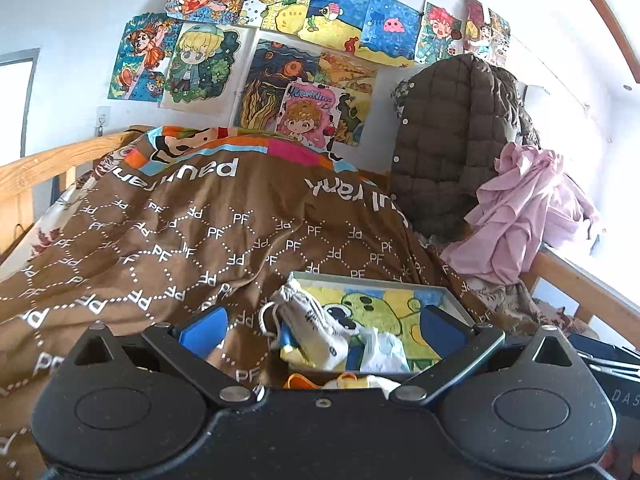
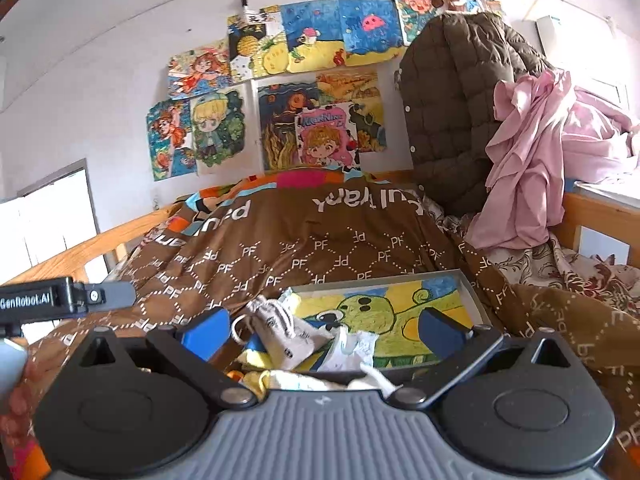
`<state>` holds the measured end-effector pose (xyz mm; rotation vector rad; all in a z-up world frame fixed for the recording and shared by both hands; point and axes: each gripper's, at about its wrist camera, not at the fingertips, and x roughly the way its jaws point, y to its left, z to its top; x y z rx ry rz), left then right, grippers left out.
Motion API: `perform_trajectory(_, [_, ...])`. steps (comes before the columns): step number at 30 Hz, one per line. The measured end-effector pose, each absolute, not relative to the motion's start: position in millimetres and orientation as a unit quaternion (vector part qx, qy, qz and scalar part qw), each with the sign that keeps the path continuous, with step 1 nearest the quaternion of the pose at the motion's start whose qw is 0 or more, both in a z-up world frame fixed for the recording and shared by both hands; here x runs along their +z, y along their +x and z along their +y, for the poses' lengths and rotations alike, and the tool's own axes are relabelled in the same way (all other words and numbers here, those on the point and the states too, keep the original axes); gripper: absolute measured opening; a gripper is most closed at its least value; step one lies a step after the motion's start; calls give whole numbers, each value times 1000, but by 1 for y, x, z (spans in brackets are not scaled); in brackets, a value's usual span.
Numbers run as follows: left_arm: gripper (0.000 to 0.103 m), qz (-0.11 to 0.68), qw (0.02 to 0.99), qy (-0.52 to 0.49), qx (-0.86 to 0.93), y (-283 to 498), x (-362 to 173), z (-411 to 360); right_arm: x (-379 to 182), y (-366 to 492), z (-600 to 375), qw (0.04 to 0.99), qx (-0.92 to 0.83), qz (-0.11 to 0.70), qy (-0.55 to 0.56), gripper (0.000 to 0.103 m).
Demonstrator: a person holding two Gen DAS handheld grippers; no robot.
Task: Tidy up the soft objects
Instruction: 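Withdraw both open tools from the tray back toward the pile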
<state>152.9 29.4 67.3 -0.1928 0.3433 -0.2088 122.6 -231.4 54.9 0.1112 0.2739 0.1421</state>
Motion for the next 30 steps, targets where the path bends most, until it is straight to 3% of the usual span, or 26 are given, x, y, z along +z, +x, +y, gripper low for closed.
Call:
perform_trajectory(12, [102,216,967,-101,-85,75,35,41,36,60,-221,981,82,170,52,103])
perform_trajectory(30, [102,264,958,-100,-47,28,21,52,21,15,-204,974,104,201,16,103])
